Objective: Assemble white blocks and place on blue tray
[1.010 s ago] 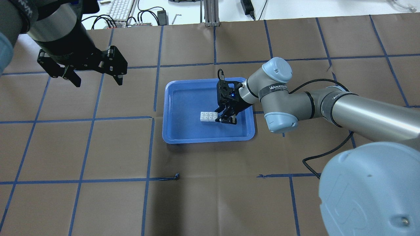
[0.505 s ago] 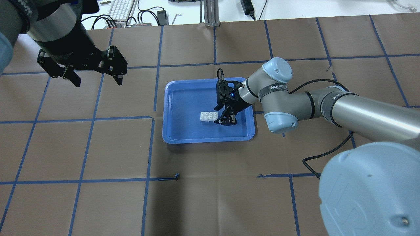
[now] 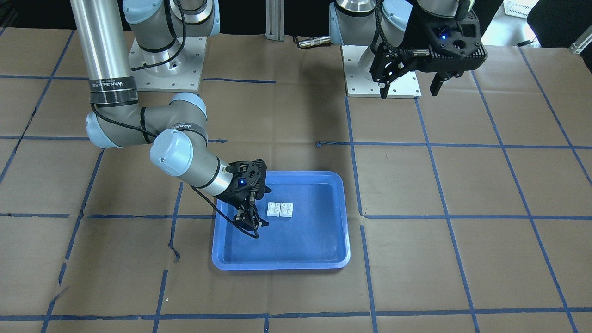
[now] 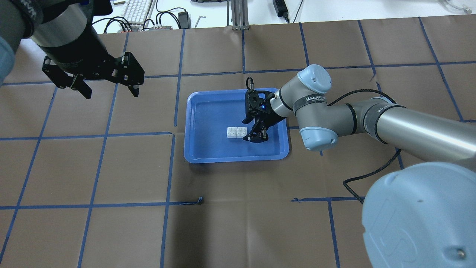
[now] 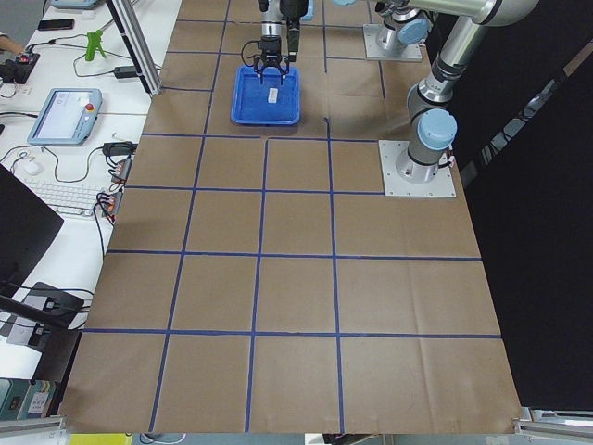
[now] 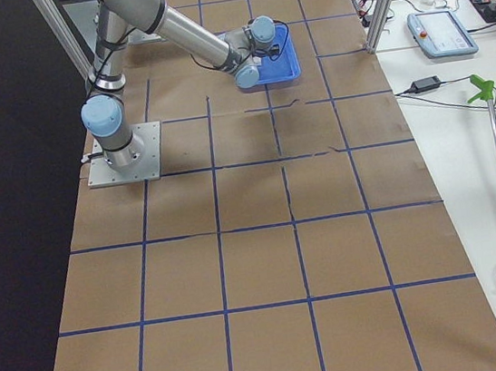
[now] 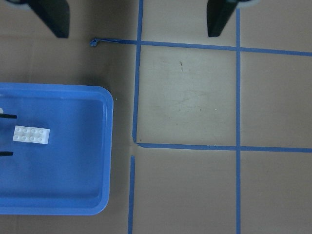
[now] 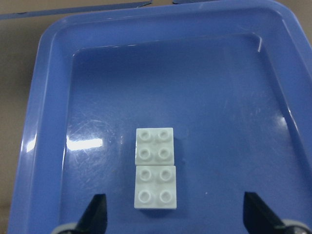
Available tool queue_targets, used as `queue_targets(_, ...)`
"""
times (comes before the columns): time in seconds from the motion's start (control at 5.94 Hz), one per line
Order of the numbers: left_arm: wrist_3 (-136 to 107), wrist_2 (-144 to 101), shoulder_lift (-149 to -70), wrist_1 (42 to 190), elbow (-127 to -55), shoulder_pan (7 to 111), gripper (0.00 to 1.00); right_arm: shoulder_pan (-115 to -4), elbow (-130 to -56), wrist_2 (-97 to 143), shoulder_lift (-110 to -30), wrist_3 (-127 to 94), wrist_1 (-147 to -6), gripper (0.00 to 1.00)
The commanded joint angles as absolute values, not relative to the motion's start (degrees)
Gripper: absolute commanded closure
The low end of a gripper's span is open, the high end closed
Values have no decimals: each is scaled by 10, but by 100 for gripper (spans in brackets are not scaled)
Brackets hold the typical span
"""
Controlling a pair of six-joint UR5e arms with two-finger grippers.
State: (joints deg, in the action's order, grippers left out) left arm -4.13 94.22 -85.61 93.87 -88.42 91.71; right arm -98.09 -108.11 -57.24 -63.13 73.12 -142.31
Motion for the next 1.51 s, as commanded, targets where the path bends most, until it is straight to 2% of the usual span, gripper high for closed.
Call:
queue_targets(0.0,-41,942,-856,939,-884,917,1,-975,-1069,-620,-691,626,-1336,0)
queue_targets(0.34,-41,943,-856,939,-884,918,1,-969,-1007,-721,-738,535,-1169,0)
queue_targets(0.67,-41,943,-855,939,-884,918,1,-931,-935,-821,-762,397,-1060,0)
queue_targets(1.35,-41,943,-854,940,-884,917,1,-897,-895,-900,-850,108,-937,0)
